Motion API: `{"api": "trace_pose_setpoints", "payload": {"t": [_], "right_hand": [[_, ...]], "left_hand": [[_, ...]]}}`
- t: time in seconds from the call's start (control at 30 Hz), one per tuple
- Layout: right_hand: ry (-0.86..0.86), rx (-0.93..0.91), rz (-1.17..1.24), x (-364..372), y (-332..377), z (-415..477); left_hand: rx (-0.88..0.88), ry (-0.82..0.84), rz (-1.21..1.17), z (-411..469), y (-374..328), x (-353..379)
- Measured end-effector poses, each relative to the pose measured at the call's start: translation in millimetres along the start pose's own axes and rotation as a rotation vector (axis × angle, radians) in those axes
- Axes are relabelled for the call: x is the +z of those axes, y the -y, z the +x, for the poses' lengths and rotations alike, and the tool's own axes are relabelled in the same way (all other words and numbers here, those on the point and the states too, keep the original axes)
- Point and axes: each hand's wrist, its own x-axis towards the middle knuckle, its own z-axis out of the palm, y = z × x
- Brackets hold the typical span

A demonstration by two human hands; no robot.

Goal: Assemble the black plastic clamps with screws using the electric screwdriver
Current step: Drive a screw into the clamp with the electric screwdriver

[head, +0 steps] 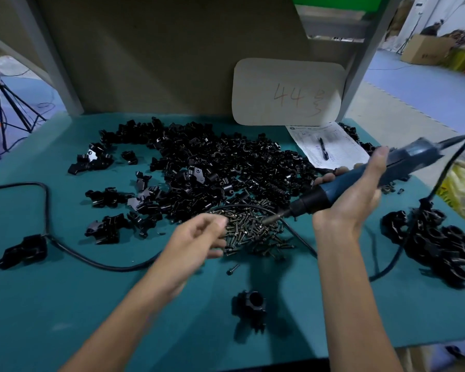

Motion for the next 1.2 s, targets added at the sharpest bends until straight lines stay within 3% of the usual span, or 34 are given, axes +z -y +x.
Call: {"api": "trace_pose_setpoints", "payload": {"t": [0.1, 0.2, 0.33, 0.4, 0.5, 0.57, 0.73, 0.87, 0.93, 1.0, 1.07, 1.1, 1.2], "right_hand": [[-0.042, -0.042, -0.099, -3.5, -18.5, 0.1], [-0.045, -0.033, -0.157, -16.6, -27.3, 10.9], [0.063, 0.024, -0.515, -39.3, -24.2, 31.7], [0.173, 0.042, -0.778, -51.4, -19.8, 40.8], [0.353, 0.002, -1.323, -64.9, -12.9, 49.6], [0.466, -0.011, -1.598, -71.9, -13.7, 47.9], [0.569, -0.038, -1.87, -83.0, -25.6, 41.3], [0.604, -0.27, -1.898, -78.1, -20.5, 29.6], [0.821, -0.338, -1.71, -73.5, -18.6, 9.6], [1.2, -0.245, -1.611, -74.1, -26.8, -16.2], [1.473, -0.197, -1.621, -80.6, -44.8, -39.5], [1.516, -0.222, -1.63, -84.0, -53.1, -47.3], [1.456, -0.307, -1.616, -90.7, -66.1, -56.0]], "left_hand": [[0.286, -0.101, 0.588, -12.0, 34.8, 43.1], [0.542, -0.026, 0.994, -25.2, 71.1, 61.6], [0.619, -0.124, 0.834, -24.8, 68.6, 57.8], [0.655, 0.06, 0.78, -30.7, 67.7, 59.1], [0.569, 0.455, 0.955, -38.6, 72.8, 59.5], [0.61, 0.503, 1.041, -35.4, 75.5, 58.2], [0.422, 0.304, 0.719, -24.8, 65.7, 48.1], [0.136, 0.125, 0.201, -13.4, 49.7, 29.9], [0.038, 0.069, -0.03, -7.2, 39.1, 21.7], [-0.031, 0.069, -0.198, -2.9, 29.3, 14.8], [-0.015, 0.079, -0.223, -2.9, 23.3, 8.8], [0.013, 0.077, -0.166, -3.9, 21.2, 5.7], [0.062, 0.058, 0.046, -7.0, 17.3, -4.4]]}}
